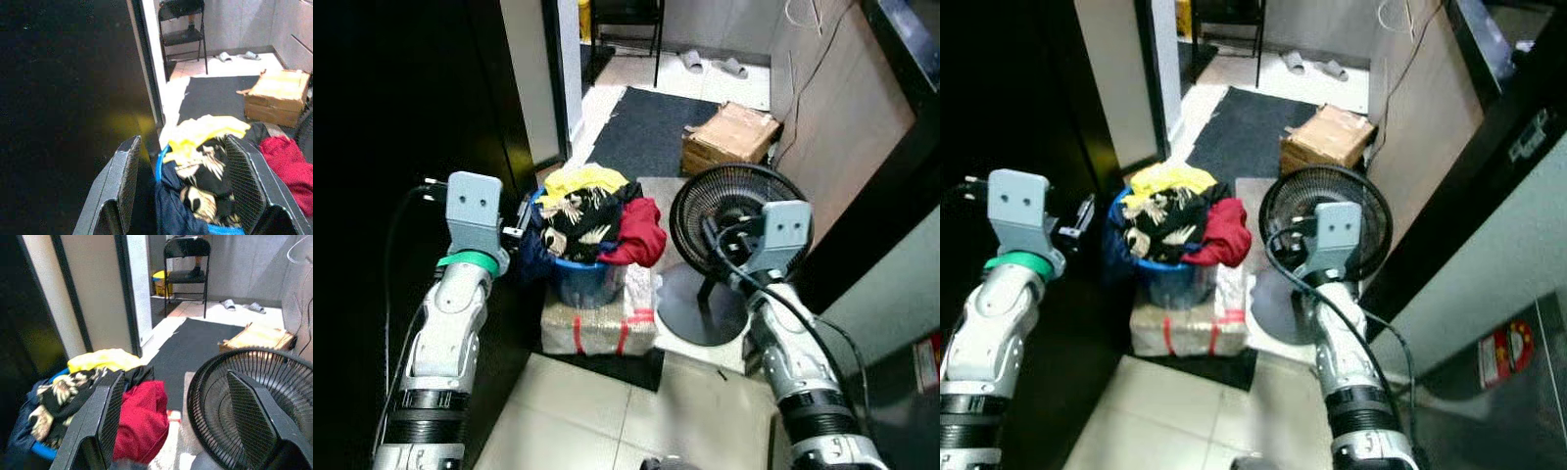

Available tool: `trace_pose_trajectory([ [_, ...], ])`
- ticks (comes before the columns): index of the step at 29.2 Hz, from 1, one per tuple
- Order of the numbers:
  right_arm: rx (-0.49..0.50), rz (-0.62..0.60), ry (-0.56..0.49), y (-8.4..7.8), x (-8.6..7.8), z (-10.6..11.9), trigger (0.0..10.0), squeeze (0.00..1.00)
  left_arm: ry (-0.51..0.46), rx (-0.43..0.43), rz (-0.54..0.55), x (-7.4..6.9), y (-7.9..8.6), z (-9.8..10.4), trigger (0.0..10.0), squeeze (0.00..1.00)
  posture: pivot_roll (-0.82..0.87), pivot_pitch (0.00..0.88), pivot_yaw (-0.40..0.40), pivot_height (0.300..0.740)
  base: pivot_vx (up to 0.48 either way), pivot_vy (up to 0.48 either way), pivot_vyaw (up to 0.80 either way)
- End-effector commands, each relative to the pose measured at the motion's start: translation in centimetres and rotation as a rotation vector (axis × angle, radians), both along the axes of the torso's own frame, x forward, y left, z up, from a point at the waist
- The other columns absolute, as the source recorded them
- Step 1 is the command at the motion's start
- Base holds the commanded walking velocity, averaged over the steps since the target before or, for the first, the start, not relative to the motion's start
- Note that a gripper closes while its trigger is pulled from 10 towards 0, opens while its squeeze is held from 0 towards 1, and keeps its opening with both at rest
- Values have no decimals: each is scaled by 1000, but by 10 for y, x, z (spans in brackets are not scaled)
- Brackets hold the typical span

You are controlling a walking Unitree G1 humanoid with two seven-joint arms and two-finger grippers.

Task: Clothes washing

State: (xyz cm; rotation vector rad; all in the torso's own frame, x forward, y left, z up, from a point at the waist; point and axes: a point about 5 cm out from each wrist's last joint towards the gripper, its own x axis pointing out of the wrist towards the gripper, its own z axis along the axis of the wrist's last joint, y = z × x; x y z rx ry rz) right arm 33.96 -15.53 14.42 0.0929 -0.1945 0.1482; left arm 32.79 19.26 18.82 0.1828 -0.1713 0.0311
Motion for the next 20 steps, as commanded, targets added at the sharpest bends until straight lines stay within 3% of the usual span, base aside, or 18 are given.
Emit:
trace_pose_trajectory([
  [1,5,6,13,3,-1,-4,10000,0,19,8,13,-2,4,-6,10000,0,25,52,13,740,428,0,0],
  [20,0,7,11,3,0,-4,10000,0,16,8,12,0,4,-6,10000,0,23,39,10,740,425,0,0],
])
